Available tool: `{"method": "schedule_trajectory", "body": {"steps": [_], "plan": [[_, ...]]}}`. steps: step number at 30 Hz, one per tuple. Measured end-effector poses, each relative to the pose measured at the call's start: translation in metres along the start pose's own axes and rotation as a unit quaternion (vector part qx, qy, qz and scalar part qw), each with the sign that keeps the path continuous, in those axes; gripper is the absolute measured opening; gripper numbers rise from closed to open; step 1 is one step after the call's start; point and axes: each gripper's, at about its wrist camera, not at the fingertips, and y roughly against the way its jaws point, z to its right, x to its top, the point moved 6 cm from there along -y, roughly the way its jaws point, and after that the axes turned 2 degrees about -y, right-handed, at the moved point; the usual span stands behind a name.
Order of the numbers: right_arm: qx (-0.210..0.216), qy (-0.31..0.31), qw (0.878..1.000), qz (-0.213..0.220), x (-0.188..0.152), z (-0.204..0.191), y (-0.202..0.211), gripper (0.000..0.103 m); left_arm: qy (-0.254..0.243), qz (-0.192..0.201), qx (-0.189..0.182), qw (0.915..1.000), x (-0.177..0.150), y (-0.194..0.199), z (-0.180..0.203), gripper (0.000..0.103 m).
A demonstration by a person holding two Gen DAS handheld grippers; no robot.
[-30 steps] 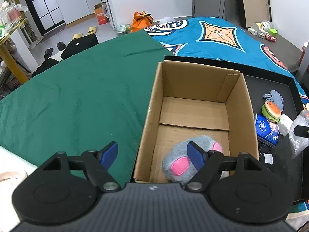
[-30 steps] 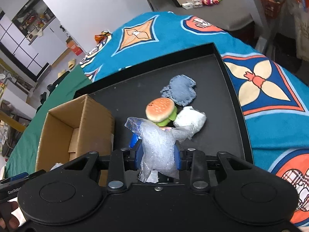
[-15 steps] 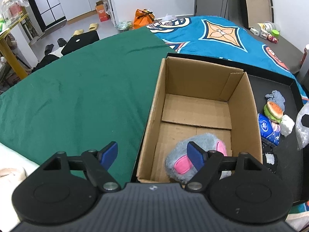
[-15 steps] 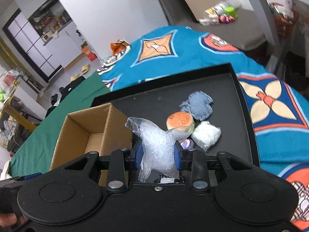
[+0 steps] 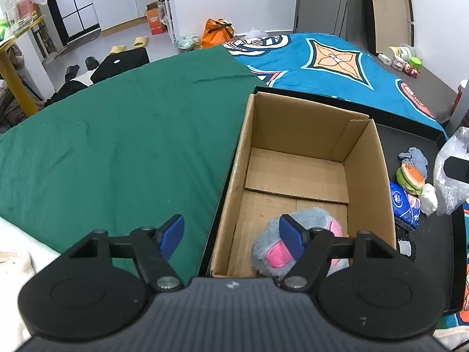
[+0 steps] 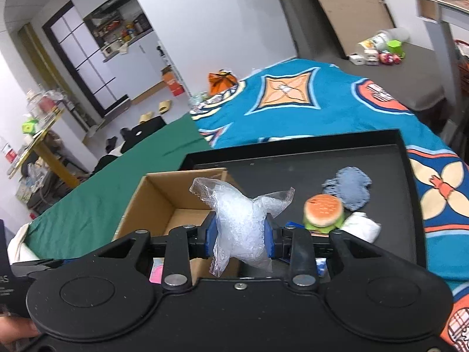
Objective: Organize soft objects
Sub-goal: 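Move the bubble-wrap bag into the box and open the right tool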
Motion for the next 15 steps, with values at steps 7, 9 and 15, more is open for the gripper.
{"method": "schedule_trajectory", "body": {"steps": [7, 9, 15], "plan": [[0.023, 0.034, 0.999, 0.005, 0.003, -0.033, -0.004, 0.032, 0.018, -0.006, -0.019, 0.9996, -0.002, -0.003, -0.009, 0.051], [0.029, 0.039, 0.999, 0.004, 0.003, -0.04, -0.006, 0.032, 0.022, -0.005, -0.023, 0.9995, -0.003, -0.005, -0.012, 0.049], [0.038, 0.065, 0.997, 0.001, 0.002, -0.062, -0.013, 0.032, 0.028, -0.011, -0.042, 0.9987, -0.006, -0.013, -0.015, 0.04]]}}
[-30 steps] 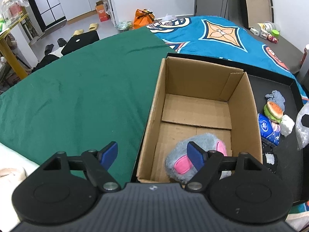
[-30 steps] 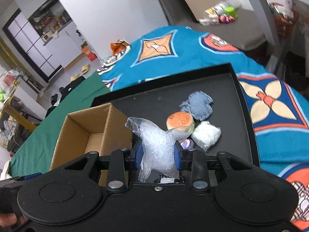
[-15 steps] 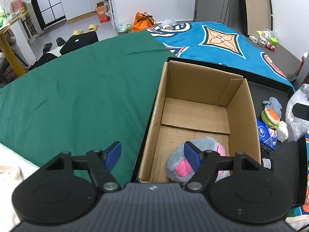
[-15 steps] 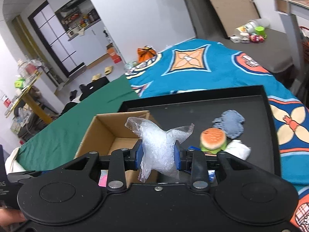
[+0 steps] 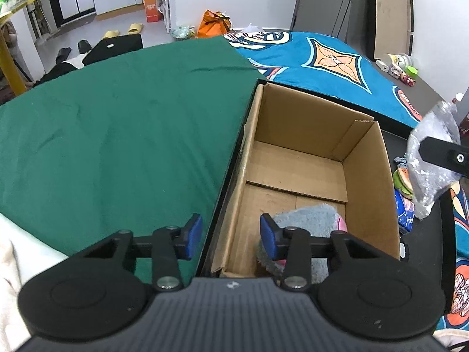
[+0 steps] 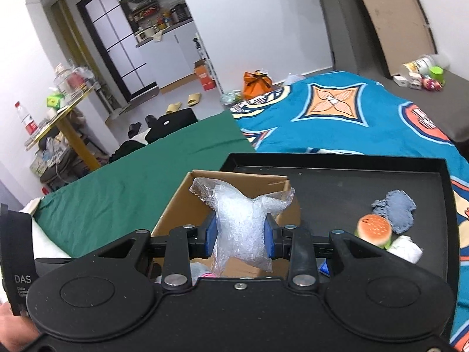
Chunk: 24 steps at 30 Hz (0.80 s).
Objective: Organize soft objects
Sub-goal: 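Move the bubble-wrap bag into the box and open the right tool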
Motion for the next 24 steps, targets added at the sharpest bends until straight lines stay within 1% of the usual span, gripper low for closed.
{"method": "schedule_trajectory", "body": {"steps": [2, 8, 11, 15, 16, 18, 19, 20, 22, 24], "plan": [[0.002, 0.009, 1.0, -0.001, -0.001, -0.007, -0.002, 0.032, 0.001, -0.002, -0.006, 1.0, -0.001, -0.003, -0.001, 0.035], [0.007, 0.028, 1.0, -0.007, -0.005, -0.023, -0.012, 0.032, 0.008, -0.008, -0.022, 0.9997, -0.006, -0.011, -0.003, 0.027], [0.013, 0.028, 0.999, -0.01, -0.006, -0.033, -0.019, 0.032, 0.015, -0.011, -0.03, 0.9994, -0.007, -0.012, -0.006, 0.024], [0.022, 0.041, 0.999, -0.015, -0.008, -0.053, -0.031, 0.033, 0.023, -0.012, -0.042, 0.9988, -0.007, -0.012, -0.01, 0.023], [0.026, 0.042, 0.999, -0.018, -0.009, -0.057, -0.034, 0.034, 0.025, -0.012, -0.043, 0.9987, -0.007, -0.012, -0.012, 0.024], [0.032, 0.044, 0.998, -0.024, -0.012, -0.066, -0.039, 0.044, 0.027, -0.013, -0.044, 0.9986, -0.007, -0.012, -0.015, 0.023], [0.035, 0.044, 0.998, -0.025, -0.013, -0.069, -0.041, 0.057, 0.03, -0.014, -0.046, 0.9984, -0.007, -0.013, -0.016, 0.023], [0.038, 0.043, 0.998, -0.03, -0.015, -0.071, -0.042, 0.06, 0.031, -0.015, -0.047, 0.9983, -0.006, -0.013, -0.016, 0.023], [0.047, 0.037, 0.997, -0.04, -0.017, -0.074, -0.042, 0.06, 0.03, -0.014, -0.048, 0.9983, -0.007, -0.013, -0.017, 0.024], [0.041, 0.038, 0.998, -0.041, -0.018, -0.073, -0.04, 0.06, 0.032, -0.016, -0.048, 0.9982, -0.007, -0.015, -0.017, 0.024]]}}
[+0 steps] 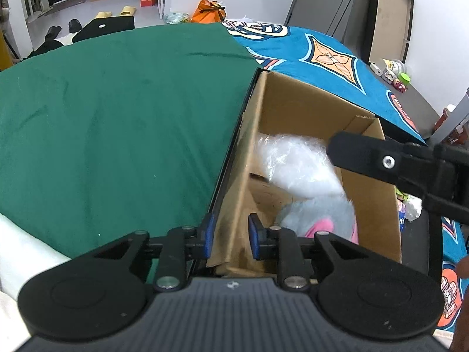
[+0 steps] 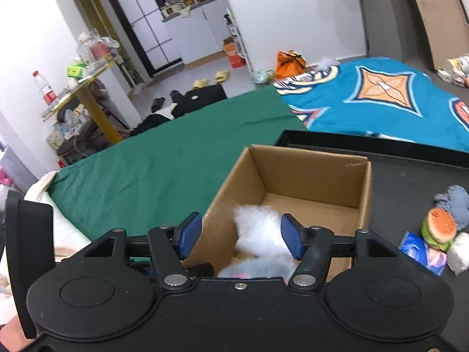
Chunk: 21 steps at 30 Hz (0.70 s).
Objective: Organize soft objects
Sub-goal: 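Move the bubble-wrap bag into the box and open the right tool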
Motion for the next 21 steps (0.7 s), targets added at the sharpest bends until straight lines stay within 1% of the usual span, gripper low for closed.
{"method": "schedule_trajectory", "body": {"steps": [4, 9, 14, 18, 19, 21], "plan": [[-0.025, -0.017, 0.999, -0.014, -0.003, 0.011, 0.004, 0.06, 0.004, 0.002, 0.001, 1.0, 0.001, 0.0, -0.002, 0.024], [-0.065, -0.017, 0.997, -0.028, -0.008, 0.027, 0.019, 0.06, 0.005, 0.005, 0.005, 1.0, 0.0, 0.002, -0.002, 0.024], [-0.084, -0.023, 0.996, -0.027, -0.006, 0.038, 0.035, 0.067, 0.0, 0.01, 0.012, 0.9999, 0.001, 0.007, -0.001, 0.024], [-0.096, -0.016, 0.995, -0.025, -0.005, 0.046, 0.046, 0.069, -0.006, 0.01, 0.015, 0.9998, 0.001, 0.009, 0.002, 0.025], [-0.1, -0.017, 0.995, -0.025, -0.006, 0.049, 0.048, 0.069, -0.007, 0.009, 0.016, 0.9998, 0.001, 0.01, 0.003, 0.027], [-0.104, -0.027, 0.994, -0.027, -0.007, 0.058, 0.051, 0.069, -0.013, 0.01, 0.019, 0.9997, 0.001, 0.011, 0.005, 0.028]]}}
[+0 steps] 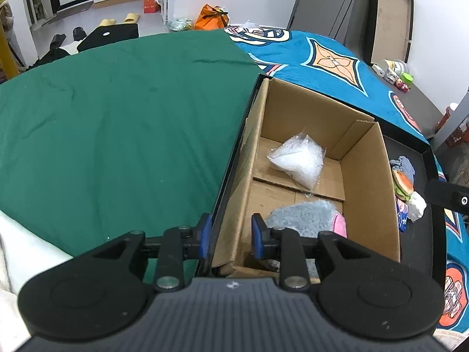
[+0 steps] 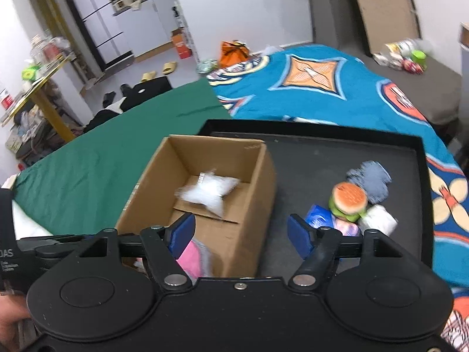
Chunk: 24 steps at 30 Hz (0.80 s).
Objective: Organize soft objects
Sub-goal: 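Move the bubble-wrap bag into the box and open the right tool, then grasp the black plush with the right tool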
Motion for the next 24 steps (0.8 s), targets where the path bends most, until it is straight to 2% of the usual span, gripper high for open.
{"method": "schedule_trajectory", "body": {"steps": [1, 4, 5, 13, 18, 20, 24], "plan": [[-0.002, -0.007, 1.0, -0.002, -0.001, 0.005, 0.0, 0.071, -0.003, 0.0, 0.001, 1.0, 0.0, 0.001, 0.001, 0.028], [-0.015, -0.027, 1.0, -0.004, -0.007, 0.02, 0.001, 0.085, -0.009, 0.0, 0.009, 0.9999, 0.001, 0.003, 0.004, 0.029], [-0.022, -0.033, 0.999, -0.003, -0.009, 0.024, 0.001, 0.086, -0.011, 0.0, 0.009, 0.9999, 0.001, 0.003, 0.004, 0.03], [-0.036, -0.087, 0.995, -0.022, -0.03, 0.052, -0.009, 0.085, -0.032, -0.003, 0.025, 0.9992, 0.003, 0.005, 0.01, 0.036], [-0.044, -0.114, 0.992, -0.035, -0.037, 0.066, -0.019, 0.085, -0.053, -0.003, 0.041, 0.9978, 0.004, 0.004, 0.018, 0.047], [-0.051, -0.115, 0.991, -0.039, -0.04, 0.071, -0.022, 0.085, -0.058, -0.003, 0.053, 0.9969, 0.005, 0.003, 0.019, 0.055], [-0.059, -0.119, 0.99, -0.051, -0.048, 0.081, -0.032, 0.084, -0.058, -0.008, 0.071, 0.9957, 0.006, 0.0, 0.02, 0.063]]}}
